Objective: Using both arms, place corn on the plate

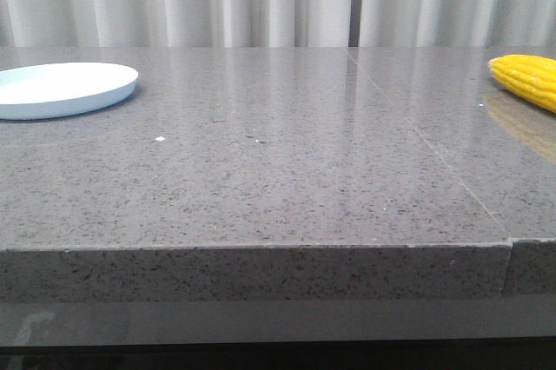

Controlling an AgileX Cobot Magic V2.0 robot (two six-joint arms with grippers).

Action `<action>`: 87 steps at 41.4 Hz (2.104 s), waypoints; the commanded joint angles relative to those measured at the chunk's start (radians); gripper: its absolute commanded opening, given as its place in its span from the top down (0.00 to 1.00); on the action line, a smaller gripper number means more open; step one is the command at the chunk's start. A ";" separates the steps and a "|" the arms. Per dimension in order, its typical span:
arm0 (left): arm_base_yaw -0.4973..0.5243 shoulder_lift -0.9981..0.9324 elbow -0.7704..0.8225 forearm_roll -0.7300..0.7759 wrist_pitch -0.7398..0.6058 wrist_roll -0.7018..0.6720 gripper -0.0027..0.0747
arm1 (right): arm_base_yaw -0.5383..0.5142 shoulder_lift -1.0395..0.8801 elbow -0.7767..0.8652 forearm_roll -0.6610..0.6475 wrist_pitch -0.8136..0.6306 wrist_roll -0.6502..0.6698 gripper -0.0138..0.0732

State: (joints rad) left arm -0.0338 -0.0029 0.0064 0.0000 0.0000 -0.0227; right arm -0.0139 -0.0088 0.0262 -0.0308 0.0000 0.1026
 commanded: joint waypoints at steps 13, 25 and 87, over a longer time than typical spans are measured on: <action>-0.008 -0.021 0.001 -0.006 -0.073 0.002 0.99 | 0.003 -0.014 -0.016 -0.008 -0.086 0.002 0.92; -0.008 -0.021 0.001 -0.006 -0.090 0.002 0.99 | 0.003 -0.014 -0.016 -0.008 -0.093 0.002 0.92; -0.008 0.724 -0.799 0.012 0.526 0.002 0.99 | 0.003 0.703 -0.822 -0.031 0.593 0.000 0.89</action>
State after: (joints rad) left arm -0.0338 0.6872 -0.7624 0.0129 0.5881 -0.0227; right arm -0.0139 0.6706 -0.7626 -0.0427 0.6427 0.1026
